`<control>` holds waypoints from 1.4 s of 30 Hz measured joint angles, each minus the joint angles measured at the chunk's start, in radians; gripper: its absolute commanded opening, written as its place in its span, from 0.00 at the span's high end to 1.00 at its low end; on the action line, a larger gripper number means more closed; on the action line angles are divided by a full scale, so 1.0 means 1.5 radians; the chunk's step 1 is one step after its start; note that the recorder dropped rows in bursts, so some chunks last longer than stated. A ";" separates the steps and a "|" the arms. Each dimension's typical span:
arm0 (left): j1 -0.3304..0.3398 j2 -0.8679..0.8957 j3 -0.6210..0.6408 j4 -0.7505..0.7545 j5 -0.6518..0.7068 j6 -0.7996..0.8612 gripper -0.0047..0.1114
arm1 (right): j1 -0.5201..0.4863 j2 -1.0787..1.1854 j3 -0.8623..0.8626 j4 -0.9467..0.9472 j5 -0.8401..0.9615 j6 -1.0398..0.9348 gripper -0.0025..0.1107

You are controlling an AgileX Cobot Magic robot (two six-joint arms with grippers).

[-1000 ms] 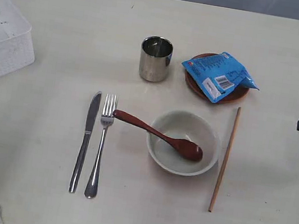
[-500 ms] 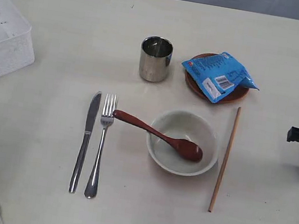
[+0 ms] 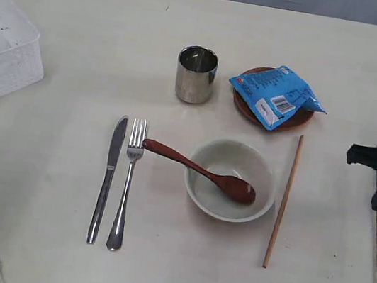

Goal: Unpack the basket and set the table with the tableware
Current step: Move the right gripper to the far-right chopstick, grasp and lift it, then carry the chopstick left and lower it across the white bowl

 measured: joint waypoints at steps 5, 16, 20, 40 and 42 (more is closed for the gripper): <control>0.000 0.000 0.000 0.000 0.004 -0.001 0.96 | 0.000 -0.046 -0.001 0.079 0.022 -0.056 0.98; 0.000 0.000 0.000 0.000 0.005 -0.001 0.96 | 0.093 -0.130 -0.022 0.197 0.012 -0.286 0.98; 0.000 0.000 0.000 0.000 0.011 -0.001 0.96 | 0.165 -0.165 -0.040 0.193 -0.004 -0.375 0.98; 0.000 0.000 0.000 0.002 0.015 0.002 0.96 | 0.507 -0.223 -0.060 -0.032 -0.078 -1.108 0.98; 0.000 0.000 0.000 0.002 0.015 0.002 0.96 | 0.525 -0.223 -0.060 -0.066 -0.081 -1.118 0.98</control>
